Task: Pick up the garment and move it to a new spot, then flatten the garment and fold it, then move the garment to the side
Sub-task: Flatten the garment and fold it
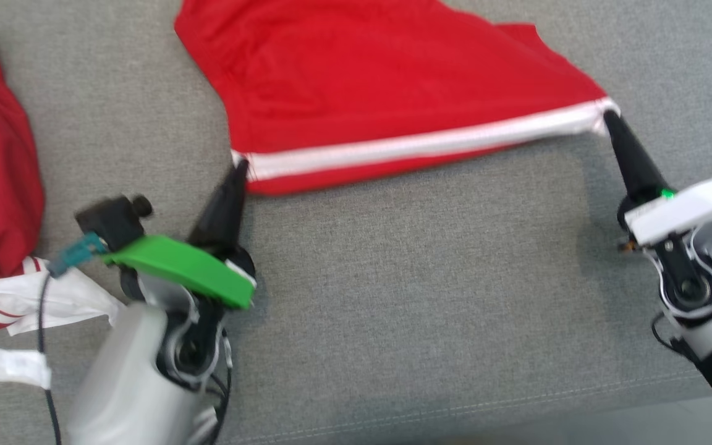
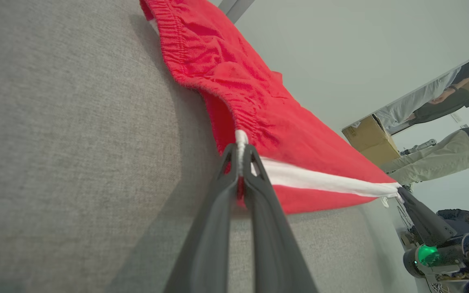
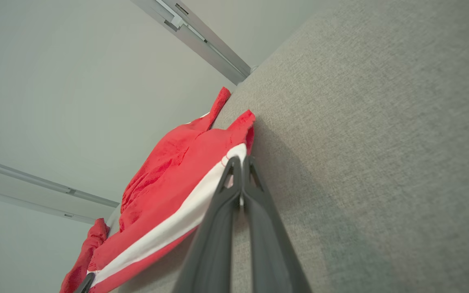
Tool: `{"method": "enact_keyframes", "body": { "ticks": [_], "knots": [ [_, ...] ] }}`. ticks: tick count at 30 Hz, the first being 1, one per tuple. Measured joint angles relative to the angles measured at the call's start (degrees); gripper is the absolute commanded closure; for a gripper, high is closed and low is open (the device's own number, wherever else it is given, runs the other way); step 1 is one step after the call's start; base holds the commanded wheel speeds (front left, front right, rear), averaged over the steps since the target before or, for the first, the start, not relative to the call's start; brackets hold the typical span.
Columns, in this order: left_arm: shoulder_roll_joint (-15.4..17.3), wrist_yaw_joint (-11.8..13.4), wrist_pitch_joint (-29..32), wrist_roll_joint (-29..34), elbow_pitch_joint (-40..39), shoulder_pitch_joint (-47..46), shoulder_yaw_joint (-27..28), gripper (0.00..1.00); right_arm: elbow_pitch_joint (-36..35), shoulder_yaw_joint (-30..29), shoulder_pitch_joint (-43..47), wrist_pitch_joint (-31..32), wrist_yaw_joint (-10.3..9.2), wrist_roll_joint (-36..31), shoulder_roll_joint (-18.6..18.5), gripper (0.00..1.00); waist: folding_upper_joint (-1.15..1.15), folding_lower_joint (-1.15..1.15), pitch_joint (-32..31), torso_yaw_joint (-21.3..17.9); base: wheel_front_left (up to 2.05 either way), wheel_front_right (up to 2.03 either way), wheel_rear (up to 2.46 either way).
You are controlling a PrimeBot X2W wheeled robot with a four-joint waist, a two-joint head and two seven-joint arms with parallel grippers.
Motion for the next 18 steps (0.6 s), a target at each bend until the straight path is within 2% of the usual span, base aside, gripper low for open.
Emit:
{"method": "enact_keyframes", "body": {
  "ticks": [4, 10, 18],
  "knots": [
    [-0.1, -0.1, 0.8, -0.6, 0.4, 5.6, -3.4, 1.00, 1.0, 2.5, 5.8, 1.9, 0.26, -0.5, -2.6, 1.00, 0.00, 0.00, -2.9, 0.6, 0.00, 0.00, 0.00],
    [0.1, -0.1, -0.2, -1.4, 1.4, 11.4, -4.8, 1.00, 0.9, 4.4, 14.6, 2.7, 0.76, 2.3, -1.9, 1.00, 0.00, -0.01, -7.0, 2.2, 0.00, 0.00, 0.00],
    [0.5, -0.5, -1.3, -2.0, 1.1, 17.8, -6.8, 1.00, -2.0, 4.5, 23.1, 2.6, 1.25, 5.2, -2.9, 1.00, 0.00, -0.01, -11.8, 4.3, 0.00, 0.00, 0.00]
  ]
}}
